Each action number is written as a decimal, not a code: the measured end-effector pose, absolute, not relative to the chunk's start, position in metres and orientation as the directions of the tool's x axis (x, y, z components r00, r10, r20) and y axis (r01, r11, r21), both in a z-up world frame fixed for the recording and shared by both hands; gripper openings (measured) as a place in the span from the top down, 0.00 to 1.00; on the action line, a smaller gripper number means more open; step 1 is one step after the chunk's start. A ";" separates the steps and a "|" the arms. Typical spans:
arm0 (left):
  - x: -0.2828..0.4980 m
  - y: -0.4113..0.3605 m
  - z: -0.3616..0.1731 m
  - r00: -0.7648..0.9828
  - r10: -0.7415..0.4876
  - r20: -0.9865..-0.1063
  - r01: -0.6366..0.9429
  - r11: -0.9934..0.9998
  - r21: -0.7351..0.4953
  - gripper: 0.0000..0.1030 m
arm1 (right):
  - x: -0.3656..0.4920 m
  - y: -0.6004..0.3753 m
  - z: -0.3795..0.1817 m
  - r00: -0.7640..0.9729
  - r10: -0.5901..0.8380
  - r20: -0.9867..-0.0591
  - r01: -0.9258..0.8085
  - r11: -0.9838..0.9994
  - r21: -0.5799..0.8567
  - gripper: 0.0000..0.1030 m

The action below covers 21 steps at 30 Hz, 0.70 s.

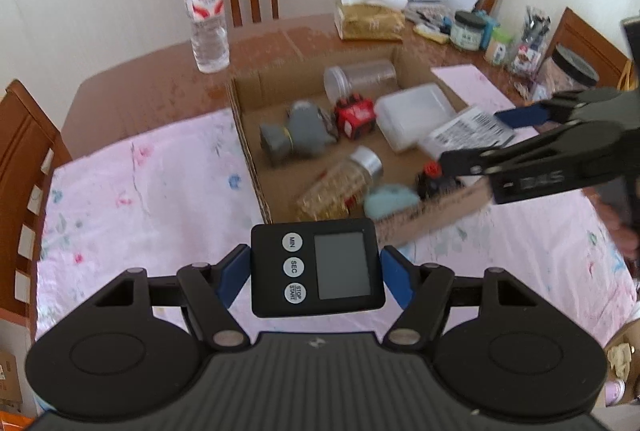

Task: Organize rigid objects
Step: 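Carry the timer and refill pack over the box and release them inside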

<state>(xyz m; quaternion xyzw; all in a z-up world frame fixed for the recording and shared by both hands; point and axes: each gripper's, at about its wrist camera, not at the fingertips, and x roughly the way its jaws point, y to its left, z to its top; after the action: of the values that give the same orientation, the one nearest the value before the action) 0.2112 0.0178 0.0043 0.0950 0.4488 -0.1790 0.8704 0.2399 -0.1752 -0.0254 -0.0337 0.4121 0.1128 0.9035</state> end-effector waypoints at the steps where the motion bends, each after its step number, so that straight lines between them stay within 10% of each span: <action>1: 0.214 0.017 0.006 0.540 -0.227 -0.810 0.396 0.918 0.006 0.32 | 0.245 -0.172 -0.029 0.643 0.155 -0.750 -0.225 0.974 0.009 0.10; 21: 0.293 -0.032 -0.001 0.561 -0.262 -0.786 0.447 0.894 0.021 0.32 | 0.224 -0.181 -0.019 0.667 0.110 -0.737 -0.113 0.992 0.046 0.00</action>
<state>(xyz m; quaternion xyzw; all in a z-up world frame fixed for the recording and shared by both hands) 0.2927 -0.0321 -0.0005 0.1093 0.4229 -0.2020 0.8766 0.2237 -0.1807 -0.0190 -0.0019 0.4034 0.0612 0.9130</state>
